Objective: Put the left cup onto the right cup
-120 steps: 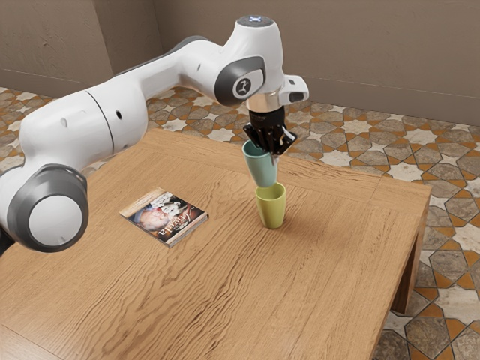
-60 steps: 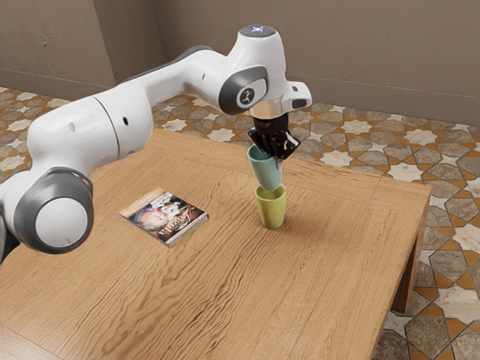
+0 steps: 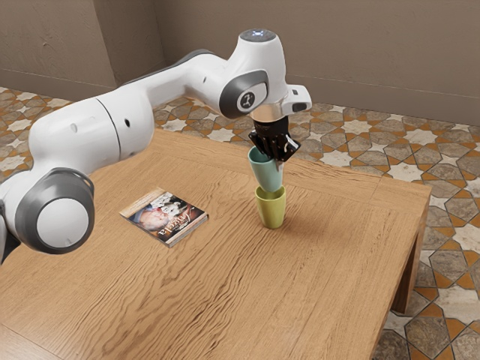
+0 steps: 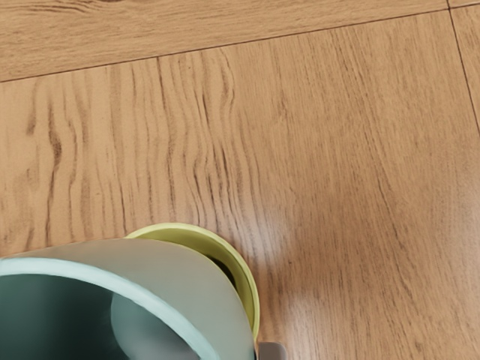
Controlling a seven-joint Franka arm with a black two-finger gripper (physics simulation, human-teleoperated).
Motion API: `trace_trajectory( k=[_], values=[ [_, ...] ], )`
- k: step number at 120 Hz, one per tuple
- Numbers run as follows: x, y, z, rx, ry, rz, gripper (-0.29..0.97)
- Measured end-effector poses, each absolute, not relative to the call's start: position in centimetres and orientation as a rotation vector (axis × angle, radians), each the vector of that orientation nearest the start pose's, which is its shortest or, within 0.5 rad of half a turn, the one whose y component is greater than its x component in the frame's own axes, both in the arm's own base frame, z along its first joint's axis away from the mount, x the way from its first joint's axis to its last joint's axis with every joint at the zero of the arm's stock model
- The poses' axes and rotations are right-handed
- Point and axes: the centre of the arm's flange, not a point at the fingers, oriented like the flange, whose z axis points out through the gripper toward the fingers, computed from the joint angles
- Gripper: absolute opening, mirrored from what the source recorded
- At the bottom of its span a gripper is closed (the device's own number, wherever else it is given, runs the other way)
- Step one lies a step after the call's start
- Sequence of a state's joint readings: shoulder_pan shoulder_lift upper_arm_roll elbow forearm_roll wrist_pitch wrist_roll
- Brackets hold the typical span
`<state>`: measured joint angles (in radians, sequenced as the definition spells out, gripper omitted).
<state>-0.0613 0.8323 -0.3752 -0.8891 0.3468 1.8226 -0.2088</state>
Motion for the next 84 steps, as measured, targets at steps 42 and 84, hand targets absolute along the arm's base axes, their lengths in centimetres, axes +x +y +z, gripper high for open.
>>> trace_trajectory(
  k=[42, 84],
  values=[
    [75.7, -19.1, 40.8, -3.102, 0.244, -0.202, -0.11],
    [75.9, -19.0, 40.3, -3.113, 0.250, -0.206, 0.44]
  ],
)
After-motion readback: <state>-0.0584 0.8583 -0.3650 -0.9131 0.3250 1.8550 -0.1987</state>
